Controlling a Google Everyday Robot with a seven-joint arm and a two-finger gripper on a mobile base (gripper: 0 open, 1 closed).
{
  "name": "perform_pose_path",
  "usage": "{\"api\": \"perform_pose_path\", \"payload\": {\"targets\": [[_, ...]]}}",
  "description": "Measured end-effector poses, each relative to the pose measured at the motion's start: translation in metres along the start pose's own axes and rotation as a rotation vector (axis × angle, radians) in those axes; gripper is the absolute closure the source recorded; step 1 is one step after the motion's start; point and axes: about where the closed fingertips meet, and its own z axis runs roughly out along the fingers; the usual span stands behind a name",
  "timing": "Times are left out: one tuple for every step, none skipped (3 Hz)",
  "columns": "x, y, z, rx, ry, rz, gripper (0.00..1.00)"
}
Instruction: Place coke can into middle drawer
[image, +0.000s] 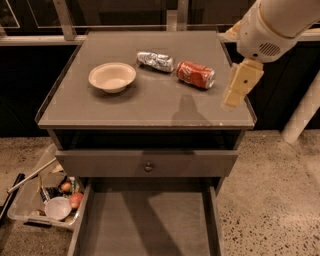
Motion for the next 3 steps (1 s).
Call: {"api": "perform_pose_path", "payload": {"targets": [[-0.011, -0.042, 0.031, 0.028, -0.102, -0.006, 0.0], [-0.016, -0.078, 0.067, 0.01, -0.176, 0.03, 0.0], [-0.018, -0.102, 0.1, -0.034, -0.262, 0.091, 0.0]]}}
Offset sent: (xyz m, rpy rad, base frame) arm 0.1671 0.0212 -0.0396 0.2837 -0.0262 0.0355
